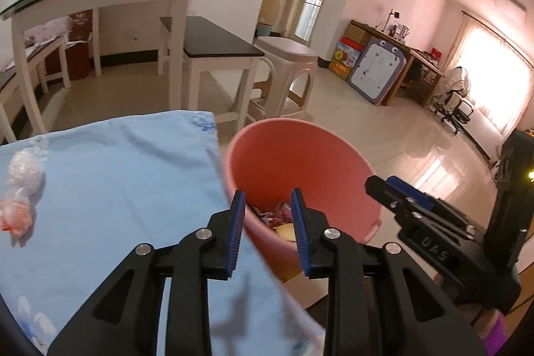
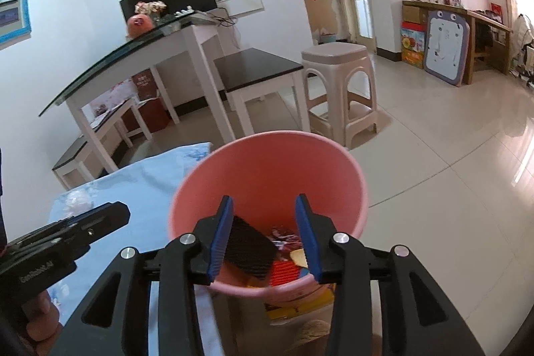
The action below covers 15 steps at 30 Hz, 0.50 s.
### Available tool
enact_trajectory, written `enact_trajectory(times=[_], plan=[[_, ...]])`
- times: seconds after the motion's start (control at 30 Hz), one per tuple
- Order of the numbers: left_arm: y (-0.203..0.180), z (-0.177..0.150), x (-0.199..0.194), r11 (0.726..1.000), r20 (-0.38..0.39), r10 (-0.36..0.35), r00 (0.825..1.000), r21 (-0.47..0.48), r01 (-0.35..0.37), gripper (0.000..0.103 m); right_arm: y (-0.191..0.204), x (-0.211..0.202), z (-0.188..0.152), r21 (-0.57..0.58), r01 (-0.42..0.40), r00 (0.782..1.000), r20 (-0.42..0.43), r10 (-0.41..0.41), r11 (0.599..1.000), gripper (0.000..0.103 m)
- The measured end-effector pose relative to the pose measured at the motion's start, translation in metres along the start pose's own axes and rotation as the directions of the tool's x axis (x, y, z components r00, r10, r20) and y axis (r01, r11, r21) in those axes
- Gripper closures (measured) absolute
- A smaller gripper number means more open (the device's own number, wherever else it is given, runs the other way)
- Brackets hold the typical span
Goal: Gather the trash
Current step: 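Move both open tools back over the white plastic bag on the table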
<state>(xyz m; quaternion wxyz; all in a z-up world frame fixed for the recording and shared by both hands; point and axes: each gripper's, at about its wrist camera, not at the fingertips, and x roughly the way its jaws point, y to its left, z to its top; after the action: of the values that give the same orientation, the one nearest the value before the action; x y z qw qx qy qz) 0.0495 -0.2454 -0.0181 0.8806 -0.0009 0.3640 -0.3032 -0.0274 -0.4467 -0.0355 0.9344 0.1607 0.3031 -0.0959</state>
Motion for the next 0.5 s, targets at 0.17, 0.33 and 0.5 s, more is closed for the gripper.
enact_trajectory(times=[0.17,0.33,0.5], plan=[[0.017,-0.005,-0.023,0.998,0.023,0.056,0.998,-0.004,-0.056,0.075,0.029,-0.012,-0.004,-0.034,-0.034,0.999,0.004,0.034,0.999,0.063],[0.045,-0.015,-0.046,0.993,0.035,0.112,0.993,-0.034,-0.111,0.075,0.062,-0.017,-0.009,-0.070,-0.074,0.997,-0.008,0.074,0.995,0.061],[0.083,-0.027,-0.070,0.983,0.041,0.164,0.986,-0.088,-0.160,0.075,0.099,-0.016,-0.017,-0.108,-0.116,0.993,-0.032,0.114,0.987,0.058]])
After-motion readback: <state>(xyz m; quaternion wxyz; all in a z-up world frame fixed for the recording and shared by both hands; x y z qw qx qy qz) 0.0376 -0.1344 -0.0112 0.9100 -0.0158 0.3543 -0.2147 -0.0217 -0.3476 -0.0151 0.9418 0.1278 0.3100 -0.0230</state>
